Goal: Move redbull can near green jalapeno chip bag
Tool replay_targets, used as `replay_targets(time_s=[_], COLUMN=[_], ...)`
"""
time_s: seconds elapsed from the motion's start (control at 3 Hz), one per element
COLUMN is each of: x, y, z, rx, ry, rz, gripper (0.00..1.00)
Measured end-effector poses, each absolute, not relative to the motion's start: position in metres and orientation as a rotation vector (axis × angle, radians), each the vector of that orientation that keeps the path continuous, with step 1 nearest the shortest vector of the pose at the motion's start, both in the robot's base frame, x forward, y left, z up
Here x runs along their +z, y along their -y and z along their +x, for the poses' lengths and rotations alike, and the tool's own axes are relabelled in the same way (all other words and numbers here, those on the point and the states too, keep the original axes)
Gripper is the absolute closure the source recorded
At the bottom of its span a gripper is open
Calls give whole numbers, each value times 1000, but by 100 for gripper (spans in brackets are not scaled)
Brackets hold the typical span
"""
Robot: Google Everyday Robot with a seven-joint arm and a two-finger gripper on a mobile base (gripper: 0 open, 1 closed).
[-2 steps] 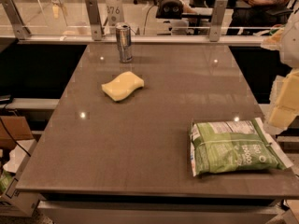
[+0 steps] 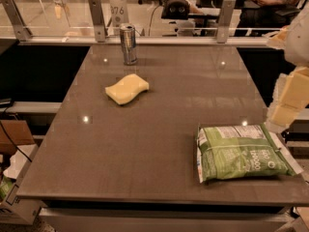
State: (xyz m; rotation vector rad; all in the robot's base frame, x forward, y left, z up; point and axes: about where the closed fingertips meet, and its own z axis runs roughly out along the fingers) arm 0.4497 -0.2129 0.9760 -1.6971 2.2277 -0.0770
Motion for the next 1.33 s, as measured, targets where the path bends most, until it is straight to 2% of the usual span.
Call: replay_targets(time_s=[1.33], x=[959], y=[161], z=[590], rx=[51], ry=[-2142], rz=[-1573], gripper=[0])
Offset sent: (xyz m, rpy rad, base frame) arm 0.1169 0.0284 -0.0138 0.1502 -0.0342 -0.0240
